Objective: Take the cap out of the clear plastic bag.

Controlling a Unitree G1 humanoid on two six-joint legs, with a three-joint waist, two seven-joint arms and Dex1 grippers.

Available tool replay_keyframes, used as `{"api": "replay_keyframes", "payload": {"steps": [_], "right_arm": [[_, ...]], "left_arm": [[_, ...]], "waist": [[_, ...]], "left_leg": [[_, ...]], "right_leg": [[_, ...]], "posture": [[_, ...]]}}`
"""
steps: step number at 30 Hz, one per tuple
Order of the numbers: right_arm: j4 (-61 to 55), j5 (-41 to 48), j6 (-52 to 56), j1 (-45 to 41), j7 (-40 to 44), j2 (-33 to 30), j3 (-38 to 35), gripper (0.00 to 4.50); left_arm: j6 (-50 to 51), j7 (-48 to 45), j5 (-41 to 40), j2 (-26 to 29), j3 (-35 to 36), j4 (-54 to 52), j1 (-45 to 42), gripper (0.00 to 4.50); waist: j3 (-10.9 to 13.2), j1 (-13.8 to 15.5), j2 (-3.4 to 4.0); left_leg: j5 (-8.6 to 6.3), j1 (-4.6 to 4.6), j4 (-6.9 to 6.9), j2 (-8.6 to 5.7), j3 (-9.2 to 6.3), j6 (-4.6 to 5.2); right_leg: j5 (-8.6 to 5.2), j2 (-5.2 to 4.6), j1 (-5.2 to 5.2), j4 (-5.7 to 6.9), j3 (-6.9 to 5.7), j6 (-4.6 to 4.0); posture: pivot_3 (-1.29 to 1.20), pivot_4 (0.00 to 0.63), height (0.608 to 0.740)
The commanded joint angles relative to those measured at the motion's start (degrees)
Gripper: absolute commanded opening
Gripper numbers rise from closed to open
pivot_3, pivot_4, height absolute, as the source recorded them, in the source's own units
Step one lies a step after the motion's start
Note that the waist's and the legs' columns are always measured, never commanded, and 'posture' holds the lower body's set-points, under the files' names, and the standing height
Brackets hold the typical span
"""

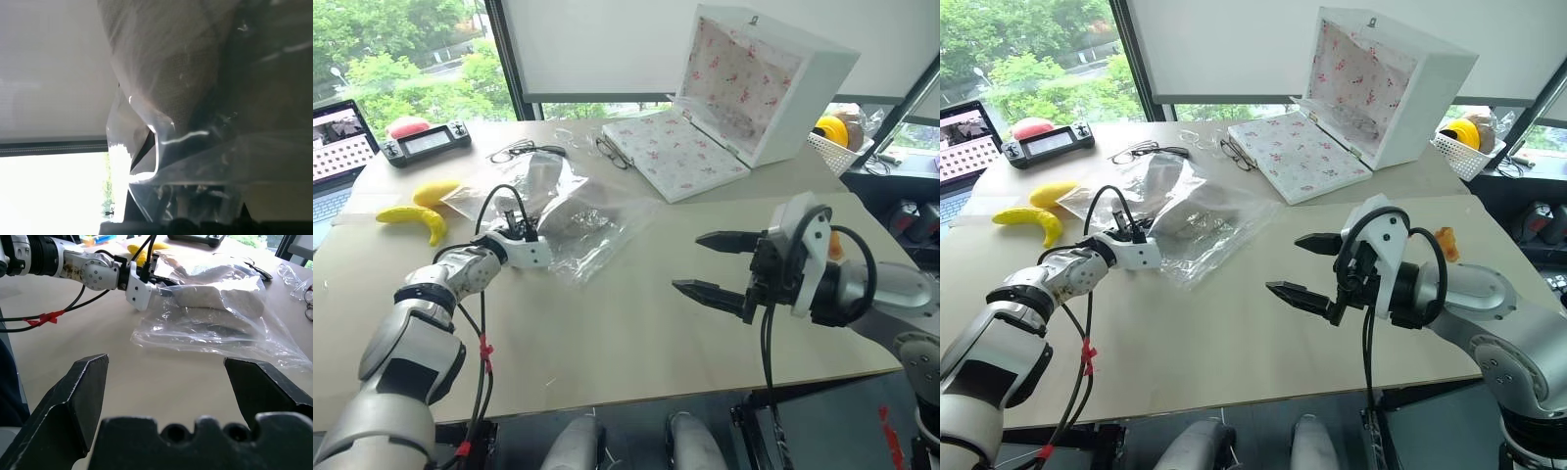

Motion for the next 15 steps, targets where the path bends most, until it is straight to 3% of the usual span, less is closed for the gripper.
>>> {"api": "replay_keyframes", "payload": {"steps": [1,5,9,13,15], "right_arm": [[-0.49,-0.14,-1.61,-1.17,-0.26,0.13,-0.83,4.50],[-0.23,-0.44,-1.77,-1.14,-0.20,0.16,-0.86,4.50],[0.31,-1.12,-2.05,-1.28,0.12,0.35,-0.50,4.50],[0.75,-2.05,-2.46,-1.42,0.56,0.72,0.09,4.50],[0.75,-2.38,-2.70,-1.24,0.65,0.91,0.20,4.50]], "left_arm": [[-8.70,6.75,3.88,0.80,-3.11,-3.03,-0.12,0.04],[-27.99,21.51,15.00,5.66,-9.76,-11.81,-2.81,0.04],[-35.57,34.05,26.79,8.68,-16.26,-16.12,-5.73,0.04],[-23.85,52.83,45.26,10.00,-30.77,-11.59,-13.45,0.04],[-16.92,53.37,46.33,8.72,-32.36,-5.26,-15.99,0.04]], "waist": [[0.00,0.04,-0.01],[0.09,0.12,-0.16],[0.11,0.21,-0.19],[0.14,-0.12,-0.25],[0.14,-0.11,-0.25]], "left_leg": [[0.00,-0.03,0.00,0.00,-0.01,0.00],[-0.04,-0.34,0.00,0.00,-0.02,-0.01],[-0.05,-0.60,0.02,-0.03,0.02,-0.03],[-0.04,-0.59,0.01,0.02,0.35,-0.03],[-0.04,-0.50,0.02,0.01,0.40,-0.03]], "right_leg": [[0.01,0.00,-0.02,-0.01,0.00,-0.02],[0.29,0.00,-0.27,-0.06,0.00,-0.42],[0.36,-0.05,-0.56,-0.13,0.07,-0.42],[0.29,-0.01,-0.63,-0.06,0.07,-0.29],[0.07,0.00,-0.53,-0.02,0.06,0.07]], "posture": [[0.00,0.150,0.740],[0.00,0.150,0.740],[0.00,0.150,0.740],[0.00,0.150,0.740],[0.00,0.150,0.740]]}}
